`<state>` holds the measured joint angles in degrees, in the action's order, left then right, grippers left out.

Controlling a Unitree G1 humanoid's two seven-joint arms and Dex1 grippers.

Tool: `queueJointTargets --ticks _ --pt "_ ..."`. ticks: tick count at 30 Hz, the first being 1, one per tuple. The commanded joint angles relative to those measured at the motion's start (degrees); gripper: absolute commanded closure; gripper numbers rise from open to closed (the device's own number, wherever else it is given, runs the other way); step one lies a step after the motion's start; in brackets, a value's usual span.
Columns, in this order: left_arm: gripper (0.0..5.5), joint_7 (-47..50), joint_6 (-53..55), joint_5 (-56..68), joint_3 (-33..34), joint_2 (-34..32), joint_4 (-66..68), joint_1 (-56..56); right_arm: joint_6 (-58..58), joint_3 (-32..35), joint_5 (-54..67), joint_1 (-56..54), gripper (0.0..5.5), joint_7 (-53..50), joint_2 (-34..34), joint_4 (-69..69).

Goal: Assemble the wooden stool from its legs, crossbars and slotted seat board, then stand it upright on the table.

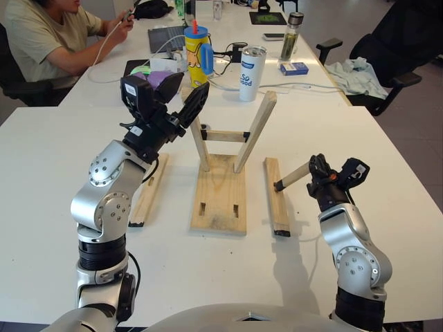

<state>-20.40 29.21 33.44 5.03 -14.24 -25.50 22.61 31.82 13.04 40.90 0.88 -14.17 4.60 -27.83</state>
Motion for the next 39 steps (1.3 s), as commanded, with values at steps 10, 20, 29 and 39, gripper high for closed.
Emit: queueJointTargets --ticks 10,20,29,39 --pt "2.24 -0.4 -1.1 -1.4 -0.7 -0.5 1.1 -2.3 0.0 0.4 -2.1 -1.2 5.07 1.4 -1.2 2.2" --pt "2.24 0.3 -1.0 -1.7 -0.8 -0.3 0.2 -2.9 3.1 0.0 -2.4 1.0 5.07 1.7 -0.3 -0.8" --pt "2.24 0.5 -0.9 -2.0 -0.9 -0.3 0.4 -2.7 -0.1 -3.0 -10.6 0.6 5.07 4.4 0.8 4.7" --pt "2.24 1.0 -0.9 -2.1 -0.5 -0.3 0.3 -2.8 -4.1 -12.7 -23.3 4.0 5.07 10.8 6.5 5.4"
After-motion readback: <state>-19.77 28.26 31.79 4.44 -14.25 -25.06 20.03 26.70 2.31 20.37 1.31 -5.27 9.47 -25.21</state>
